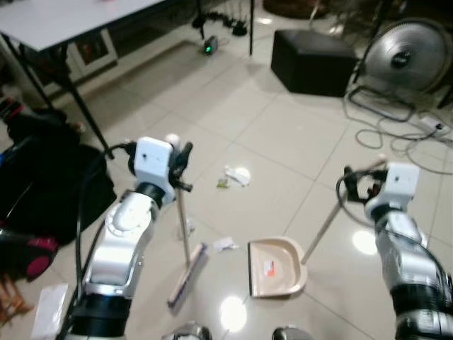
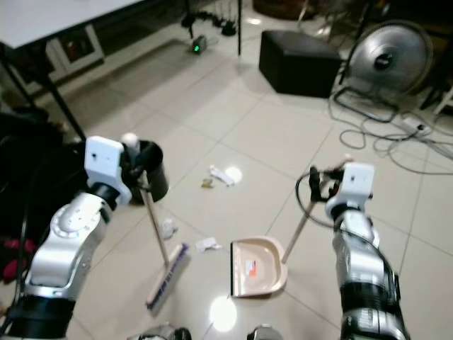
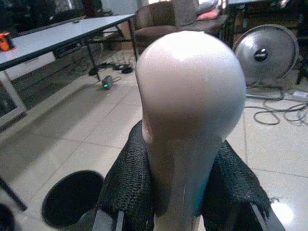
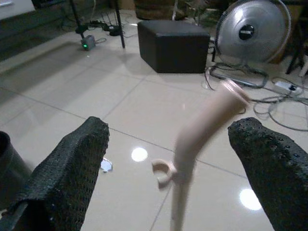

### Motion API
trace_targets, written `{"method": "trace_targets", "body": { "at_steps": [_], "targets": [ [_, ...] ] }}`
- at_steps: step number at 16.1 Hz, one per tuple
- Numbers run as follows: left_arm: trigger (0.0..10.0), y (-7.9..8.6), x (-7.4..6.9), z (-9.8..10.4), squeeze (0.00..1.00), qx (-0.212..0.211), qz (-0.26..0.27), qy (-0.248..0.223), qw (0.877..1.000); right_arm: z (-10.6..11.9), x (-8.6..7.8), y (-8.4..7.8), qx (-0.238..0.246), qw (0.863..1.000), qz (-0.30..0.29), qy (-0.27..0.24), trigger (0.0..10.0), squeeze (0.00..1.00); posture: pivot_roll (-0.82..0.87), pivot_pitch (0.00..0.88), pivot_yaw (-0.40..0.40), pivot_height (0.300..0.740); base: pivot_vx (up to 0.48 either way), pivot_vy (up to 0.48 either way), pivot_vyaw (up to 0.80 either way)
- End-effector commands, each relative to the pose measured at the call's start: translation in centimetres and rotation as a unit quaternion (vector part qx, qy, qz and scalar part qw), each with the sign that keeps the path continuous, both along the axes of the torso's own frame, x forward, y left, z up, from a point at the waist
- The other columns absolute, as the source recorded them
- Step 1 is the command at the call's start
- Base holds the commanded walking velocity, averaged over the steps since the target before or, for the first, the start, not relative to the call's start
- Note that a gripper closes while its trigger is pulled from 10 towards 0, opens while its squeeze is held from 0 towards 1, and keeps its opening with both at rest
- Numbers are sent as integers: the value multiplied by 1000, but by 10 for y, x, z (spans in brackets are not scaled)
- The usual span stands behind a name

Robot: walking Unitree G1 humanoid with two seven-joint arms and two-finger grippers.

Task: Sweep floor

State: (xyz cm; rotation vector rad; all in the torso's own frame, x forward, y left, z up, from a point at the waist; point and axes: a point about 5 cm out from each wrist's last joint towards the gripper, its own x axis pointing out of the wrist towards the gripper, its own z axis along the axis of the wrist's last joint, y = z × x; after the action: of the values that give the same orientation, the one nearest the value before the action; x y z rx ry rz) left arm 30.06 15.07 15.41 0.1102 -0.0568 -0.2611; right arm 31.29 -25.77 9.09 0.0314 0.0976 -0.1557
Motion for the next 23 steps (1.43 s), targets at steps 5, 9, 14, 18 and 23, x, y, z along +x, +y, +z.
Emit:
{"method": "trace_targets", "body": {
  "at_steps": [5,9,14,18,23],
  "targets": [
    [10000,17,-8,13,0,15,10,-14,1000,-7,0,-29,33,998,-56,14,10000,1000,97,145,90,740,0,0,0],
    [10000,22,-11,14,0,22,9,-8,1000,-10,-2,-36,36,996,-74,13,10000,1000,116,173,101,740,0,0,0],
    [10000,34,-16,21,0,37,11,-3,999,-11,-4,-54,29,994,-99,30,10000,0,167,214,128,740,0,0,0],
    [10000,45,-22,26,0,50,19,1,999,-3,-4,-64,20,996,-87,12,10000,0,198,243,140,740,0,0,0],
    [10000,49,-31,29,0,61,18,10,998,5,2,-61,4,999,-53,-4,10000,0,221,268,147,740,0,0,0]
  ]
}}
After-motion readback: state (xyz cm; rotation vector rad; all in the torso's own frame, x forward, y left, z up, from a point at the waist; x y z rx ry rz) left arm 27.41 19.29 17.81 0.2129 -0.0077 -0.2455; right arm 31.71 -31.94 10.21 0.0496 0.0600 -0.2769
